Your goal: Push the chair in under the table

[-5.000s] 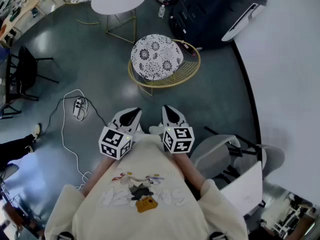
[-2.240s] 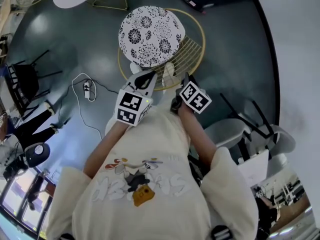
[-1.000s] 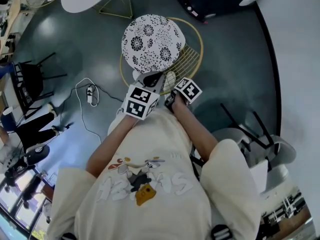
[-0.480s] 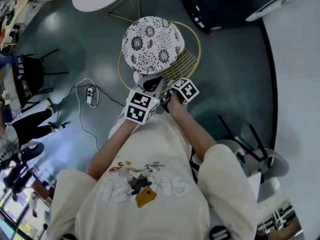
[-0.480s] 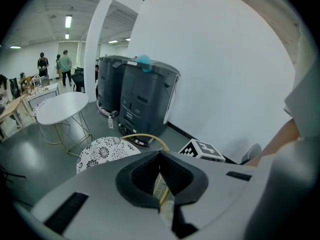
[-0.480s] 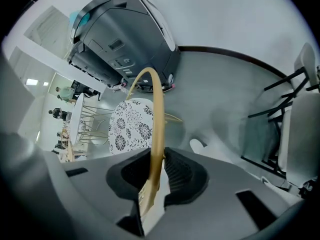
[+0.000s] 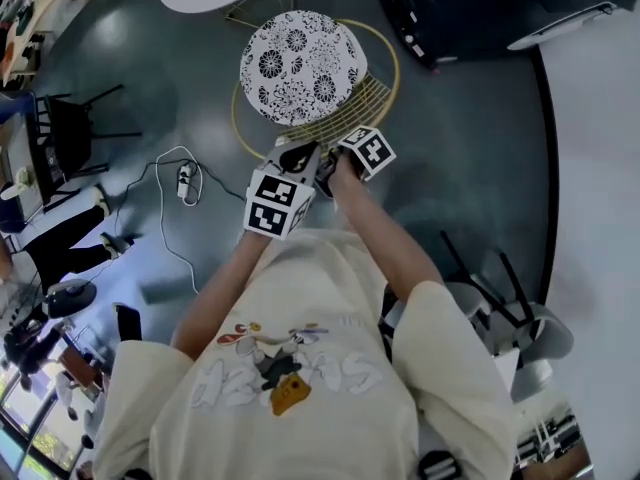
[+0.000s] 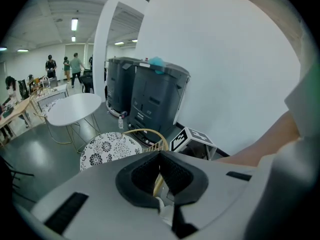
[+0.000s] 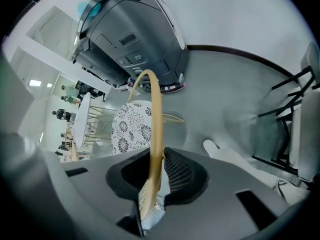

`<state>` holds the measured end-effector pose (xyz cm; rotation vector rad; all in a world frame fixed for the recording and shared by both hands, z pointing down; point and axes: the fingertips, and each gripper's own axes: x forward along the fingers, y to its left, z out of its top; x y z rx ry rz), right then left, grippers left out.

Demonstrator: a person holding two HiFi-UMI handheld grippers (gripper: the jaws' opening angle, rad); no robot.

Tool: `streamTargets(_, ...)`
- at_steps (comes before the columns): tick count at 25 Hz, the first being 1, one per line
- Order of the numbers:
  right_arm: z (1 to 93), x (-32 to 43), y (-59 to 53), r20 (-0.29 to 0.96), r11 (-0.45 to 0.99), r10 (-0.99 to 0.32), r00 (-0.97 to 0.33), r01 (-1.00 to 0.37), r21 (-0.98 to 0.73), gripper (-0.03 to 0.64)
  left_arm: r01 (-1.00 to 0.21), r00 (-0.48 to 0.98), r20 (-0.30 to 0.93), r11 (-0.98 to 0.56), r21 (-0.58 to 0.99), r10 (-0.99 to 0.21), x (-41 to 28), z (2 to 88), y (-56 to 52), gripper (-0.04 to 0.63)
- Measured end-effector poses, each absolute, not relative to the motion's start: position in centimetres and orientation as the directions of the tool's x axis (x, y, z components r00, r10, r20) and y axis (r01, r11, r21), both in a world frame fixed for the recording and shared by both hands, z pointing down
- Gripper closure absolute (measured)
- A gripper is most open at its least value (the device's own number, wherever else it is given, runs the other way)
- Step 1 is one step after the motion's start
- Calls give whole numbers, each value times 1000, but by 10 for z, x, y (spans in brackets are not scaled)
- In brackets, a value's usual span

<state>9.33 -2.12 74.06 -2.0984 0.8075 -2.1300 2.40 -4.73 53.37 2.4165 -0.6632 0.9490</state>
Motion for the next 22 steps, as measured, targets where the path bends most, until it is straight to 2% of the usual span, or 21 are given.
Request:
streamTargets(9, 736, 56, -82, 924, -873, -376, -64, -311, -376, 549, -627, 617, 725, -748, 217, -306, -17, 537, -110, 586)
streamTargets(22, 738, 9, -152, 925, -875, -370, -87, -304, -378, 549, -647, 598, 749, -724, 240, -285, -57, 549, -182, 586)
